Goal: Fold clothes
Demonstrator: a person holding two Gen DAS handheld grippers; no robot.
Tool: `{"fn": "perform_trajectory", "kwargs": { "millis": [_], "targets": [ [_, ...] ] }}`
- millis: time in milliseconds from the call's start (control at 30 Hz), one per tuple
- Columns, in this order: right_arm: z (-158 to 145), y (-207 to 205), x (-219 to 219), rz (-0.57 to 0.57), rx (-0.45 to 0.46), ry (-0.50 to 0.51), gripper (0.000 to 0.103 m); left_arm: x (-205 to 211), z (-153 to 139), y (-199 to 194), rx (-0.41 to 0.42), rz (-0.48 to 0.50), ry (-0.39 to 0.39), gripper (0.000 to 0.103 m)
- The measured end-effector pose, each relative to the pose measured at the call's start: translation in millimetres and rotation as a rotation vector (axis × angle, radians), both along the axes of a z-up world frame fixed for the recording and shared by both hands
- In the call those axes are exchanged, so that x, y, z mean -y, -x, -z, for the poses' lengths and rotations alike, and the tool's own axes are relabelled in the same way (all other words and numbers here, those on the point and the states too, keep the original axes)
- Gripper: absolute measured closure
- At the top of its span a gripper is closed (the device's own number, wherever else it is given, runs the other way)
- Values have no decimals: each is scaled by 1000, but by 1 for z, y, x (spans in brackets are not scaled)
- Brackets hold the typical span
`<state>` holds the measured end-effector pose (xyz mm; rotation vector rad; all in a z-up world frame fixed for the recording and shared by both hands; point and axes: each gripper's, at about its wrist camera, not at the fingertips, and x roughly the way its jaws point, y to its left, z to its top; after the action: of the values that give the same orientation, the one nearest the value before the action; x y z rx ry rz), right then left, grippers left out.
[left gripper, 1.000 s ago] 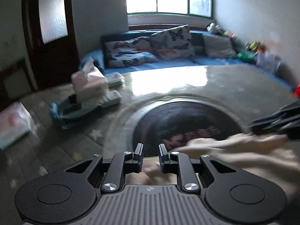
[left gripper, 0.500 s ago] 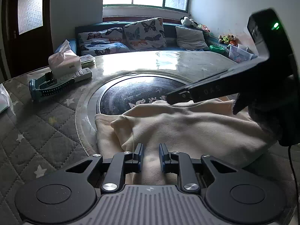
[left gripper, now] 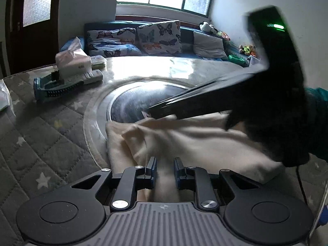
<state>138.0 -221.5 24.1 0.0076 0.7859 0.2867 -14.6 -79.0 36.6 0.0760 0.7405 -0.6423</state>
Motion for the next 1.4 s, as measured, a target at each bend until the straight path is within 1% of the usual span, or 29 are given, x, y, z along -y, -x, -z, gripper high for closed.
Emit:
{"fn": "perform_trajectory", "kwargs": {
  "millis": [100, 200, 267, 400, 500, 567, 600, 700, 733, 767, 833, 967, 1067, 1133, 1267, 1300, 1333, 1367, 1400],
  "targets": [
    [-16, 17, 19, 33, 14, 6, 88, 4, -7, -9, 9, -13, 9, 83],
    [-23, 44, 43, 67, 8, 15, 88, 12, -9, -21, 19, -28, 11, 83],
    [-21, 62, 57, 93, -5, 30, 88, 17, -7, -28, 13, -34, 11, 83],
    [-9, 87, 82, 149, -35, 50, 88, 26, 4, -37, 1, -52, -35, 83],
    [4, 89, 98, 206, -51, 82, 88, 26, 12, -39, -2, -68, -63, 83],
    [13, 86, 108, 242, -56, 97, 88, 24, 13, -40, -5, -72, -57, 81],
    [16, 84, 112, 256, -54, 99, 86, 23, 13, -40, -6, -76, -62, 81],
    [11, 83, 119, 280, -22, 67, 86, 24, 12, -39, -2, -77, -76, 81],
    [5, 86, 121, 276, -2, 52, 85, 24, 12, -39, -1, -75, -79, 81],
    [0, 88, 122, 266, -3, 26, 85, 24, 12, -39, -1, -74, -79, 81],
    [-3, 93, 120, 242, -15, 16, 85, 25, 13, -40, 0, -73, -81, 81],
    [6, 100, 116, 198, -68, 44, 84, 25, 13, -38, 9, -70, -85, 80],
    [9, 102, 111, 201, -47, 92, 84, 26, 13, -37, 15, -68, -91, 80],
    [7, 102, 109, 207, -44, 94, 83, 26, 13, -37, 18, -66, -93, 80],
    [8, 109, 115, 230, -53, 56, 81, 25, 14, -36, 22, -64, -93, 80],
    [9, 110, 116, 240, -52, 50, 80, 25, 14, -36, 21, -64, -93, 80],
    [9, 111, 118, 250, -50, 44, 75, 25, 14, -37, 21, -64, -93, 80],
    [10, 111, 119, 263, -51, 43, 73, 25, 14, -36, 22, -63, -93, 80],
    [11, 110, 119, 270, -52, 39, 73, 25, 15, -36, 25, -62, -94, 80]
  ]
}}
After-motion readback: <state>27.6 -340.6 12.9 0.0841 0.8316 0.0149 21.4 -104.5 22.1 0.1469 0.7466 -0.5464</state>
